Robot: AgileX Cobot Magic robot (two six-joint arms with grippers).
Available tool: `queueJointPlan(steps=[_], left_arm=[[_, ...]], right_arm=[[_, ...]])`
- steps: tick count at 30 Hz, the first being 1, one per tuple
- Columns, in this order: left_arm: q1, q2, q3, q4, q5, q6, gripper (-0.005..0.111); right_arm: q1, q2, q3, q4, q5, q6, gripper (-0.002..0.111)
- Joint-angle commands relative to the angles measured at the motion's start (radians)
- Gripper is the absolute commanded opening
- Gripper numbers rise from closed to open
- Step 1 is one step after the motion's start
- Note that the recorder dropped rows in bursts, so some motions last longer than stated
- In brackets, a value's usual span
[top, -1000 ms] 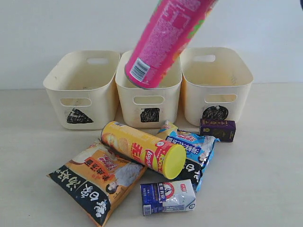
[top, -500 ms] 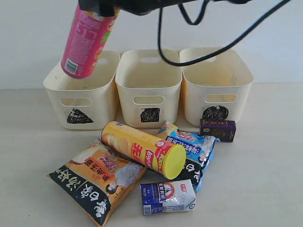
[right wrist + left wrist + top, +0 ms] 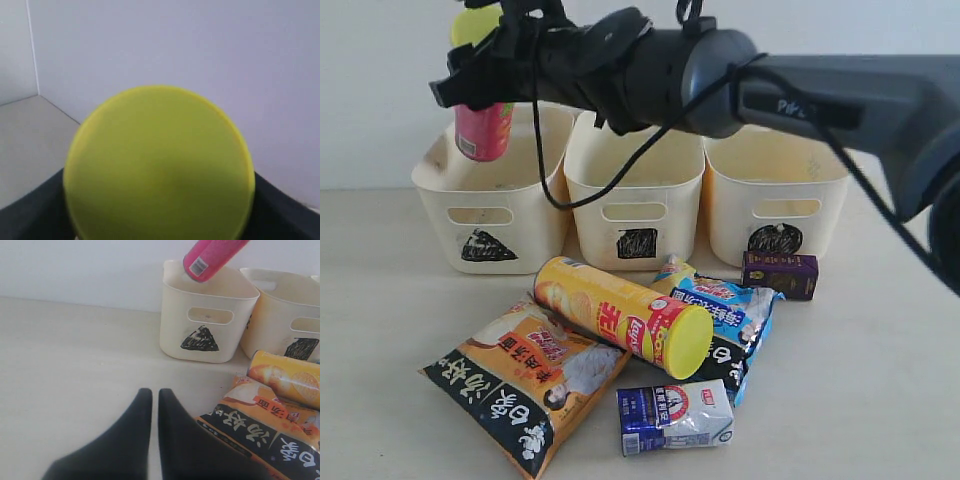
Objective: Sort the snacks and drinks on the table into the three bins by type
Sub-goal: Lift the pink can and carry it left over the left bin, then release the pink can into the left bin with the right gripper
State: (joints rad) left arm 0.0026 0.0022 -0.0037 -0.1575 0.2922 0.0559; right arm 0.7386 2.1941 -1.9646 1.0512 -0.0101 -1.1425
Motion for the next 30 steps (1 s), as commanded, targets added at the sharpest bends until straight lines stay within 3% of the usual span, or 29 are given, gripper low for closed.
queueJointPlan(steps=[1,3,6,7,10,19,21,27,30], left_arm=[[-0.002,-0.002,0.004,0.003,-0.001,0.005,0.004],[-0.002,-0.002,0.004,0.003,-0.001,0.005,0.004],[-0.002,-0.002,0.004,0.003,-0.001,0.005,0.004],[-0.002,-0.002,0.004,0.003,-0.001,0.005,0.004],[-0.004,-0.002,0.004,0.003,-0.001,0.005,0.004],[-0.004,-0.002,0.004,0.003,-0.001,0.005,0.004],[-0.004,-0.002,0.004,0.003,-0.001,0.005,0.004],[-0.004,-0.002,0.004,0.003,-0.001,0.005,0.004],[-0.004,-0.002,0.004,0.003,-0.001,0.005,0.004]], right_arm=[[0.001,0.071,-0.048,-0.001,-0.008,-0.004,0.000],[0.001,0.095,-0.048,-0.001,0.005,0.015,0.005],[0.001,0.109,-0.048,-0.001,0.010,0.042,0.048],[0.001,0.109,-0.048,-0.001,0.010,0.042,0.068],[0.001,0.100,-0.048,-0.001,0.010,0.042,0.077],[0.000,-0.023,-0.048,-0.001,0.165,0.045,0.075],[0.000,-0.051,-0.048,-0.006,0.268,0.045,0.064],[-0.002,-0.106,-0.048,-0.291,0.672,0.266,0.000],[-0.007,-0.114,-0.048,-0.428,0.890,0.424,0.001]])
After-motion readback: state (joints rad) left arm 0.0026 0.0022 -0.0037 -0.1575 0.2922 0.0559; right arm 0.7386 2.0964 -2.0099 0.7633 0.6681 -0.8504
